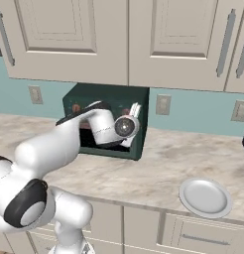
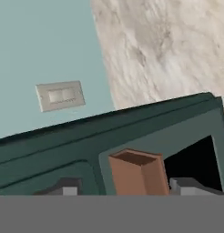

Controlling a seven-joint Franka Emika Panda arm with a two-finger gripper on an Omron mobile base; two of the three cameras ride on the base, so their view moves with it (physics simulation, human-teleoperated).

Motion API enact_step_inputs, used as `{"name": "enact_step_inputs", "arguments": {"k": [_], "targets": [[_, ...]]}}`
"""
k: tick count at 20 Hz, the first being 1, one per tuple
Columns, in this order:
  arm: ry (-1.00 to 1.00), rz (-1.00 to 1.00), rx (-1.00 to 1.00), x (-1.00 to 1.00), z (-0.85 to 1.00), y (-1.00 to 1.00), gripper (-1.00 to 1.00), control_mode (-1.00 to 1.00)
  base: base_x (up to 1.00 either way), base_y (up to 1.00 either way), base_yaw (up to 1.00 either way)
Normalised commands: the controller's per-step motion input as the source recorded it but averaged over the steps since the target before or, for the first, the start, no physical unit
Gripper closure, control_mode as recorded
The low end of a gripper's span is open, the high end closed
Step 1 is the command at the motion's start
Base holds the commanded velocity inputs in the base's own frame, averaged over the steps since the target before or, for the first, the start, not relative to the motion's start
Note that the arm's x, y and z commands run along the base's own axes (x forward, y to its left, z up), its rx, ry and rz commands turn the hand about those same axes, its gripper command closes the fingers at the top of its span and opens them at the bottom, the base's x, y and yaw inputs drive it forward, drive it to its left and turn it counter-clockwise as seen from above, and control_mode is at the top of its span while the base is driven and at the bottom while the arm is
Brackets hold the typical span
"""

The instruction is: Pick up the bagel from the plate, place it on the toaster oven rack, close the door, and set the timer.

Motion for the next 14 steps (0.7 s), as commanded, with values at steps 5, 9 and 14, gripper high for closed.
{"name": "enact_step_inputs", "arguments": {"k": [5,9,14], "targets": [[0.15,0.0,0.33,-0.51,0.98,-0.95,-1.0,-1.0,0.0,0.0,0.0],[0.09,0.0,0.27,-0.7,0.84,-0.87,-1.0,-1.0,0.0,0.0,0.0],[0.03,0.0,0.15,-0.95,0.62,-0.25,-1.0,-1.0,0.0,0.0,0.0]]}}
